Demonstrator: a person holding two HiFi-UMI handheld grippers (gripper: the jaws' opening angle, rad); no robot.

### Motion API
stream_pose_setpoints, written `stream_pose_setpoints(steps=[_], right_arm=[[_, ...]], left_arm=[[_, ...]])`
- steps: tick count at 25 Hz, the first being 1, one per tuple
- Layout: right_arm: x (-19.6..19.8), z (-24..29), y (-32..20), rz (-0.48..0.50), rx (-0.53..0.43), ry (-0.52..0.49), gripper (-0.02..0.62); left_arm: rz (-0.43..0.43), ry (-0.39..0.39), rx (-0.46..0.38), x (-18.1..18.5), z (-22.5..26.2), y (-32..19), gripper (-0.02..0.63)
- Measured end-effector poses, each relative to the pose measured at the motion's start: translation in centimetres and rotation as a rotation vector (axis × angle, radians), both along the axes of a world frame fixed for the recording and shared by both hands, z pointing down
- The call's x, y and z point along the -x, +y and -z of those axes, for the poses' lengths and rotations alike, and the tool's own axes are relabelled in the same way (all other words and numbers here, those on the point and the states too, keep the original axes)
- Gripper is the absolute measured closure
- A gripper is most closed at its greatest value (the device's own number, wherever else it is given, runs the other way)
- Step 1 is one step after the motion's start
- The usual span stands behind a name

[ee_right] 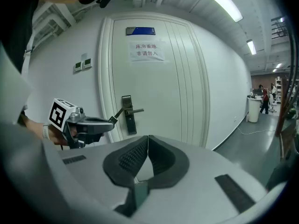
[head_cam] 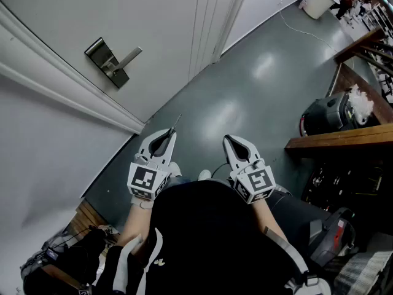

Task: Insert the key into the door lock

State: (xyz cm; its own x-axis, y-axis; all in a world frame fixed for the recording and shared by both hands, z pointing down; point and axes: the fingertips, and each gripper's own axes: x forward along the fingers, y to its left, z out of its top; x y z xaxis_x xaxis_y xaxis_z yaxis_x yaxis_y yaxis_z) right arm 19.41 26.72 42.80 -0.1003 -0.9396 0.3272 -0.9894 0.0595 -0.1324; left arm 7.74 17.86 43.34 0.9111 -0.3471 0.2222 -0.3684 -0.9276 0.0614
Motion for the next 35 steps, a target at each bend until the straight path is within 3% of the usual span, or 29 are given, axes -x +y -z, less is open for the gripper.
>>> stream_pose_setpoints(steps=[13, 18, 35], right_arm=[[5.3, 0.4, -6.2, 0.009, -0.024, 0.039, 0.578], [7.0, 0.2, -8.7, 0.009, 0.015, 0.043, 0.578], [3.7, -1.2, -21.2, 0.277, -0.003, 0.058, 0.578]], left_arm=[[-0.012, 0.015, 0.023, 5.4, -0.8, -5.0, 0.581], [0.003, 0.009, 0.031, 7.1, -1.4, -7.0, 0.58], [0.264, -0.036, 0.075, 6.9, -3.0, -15.5, 0.581]])
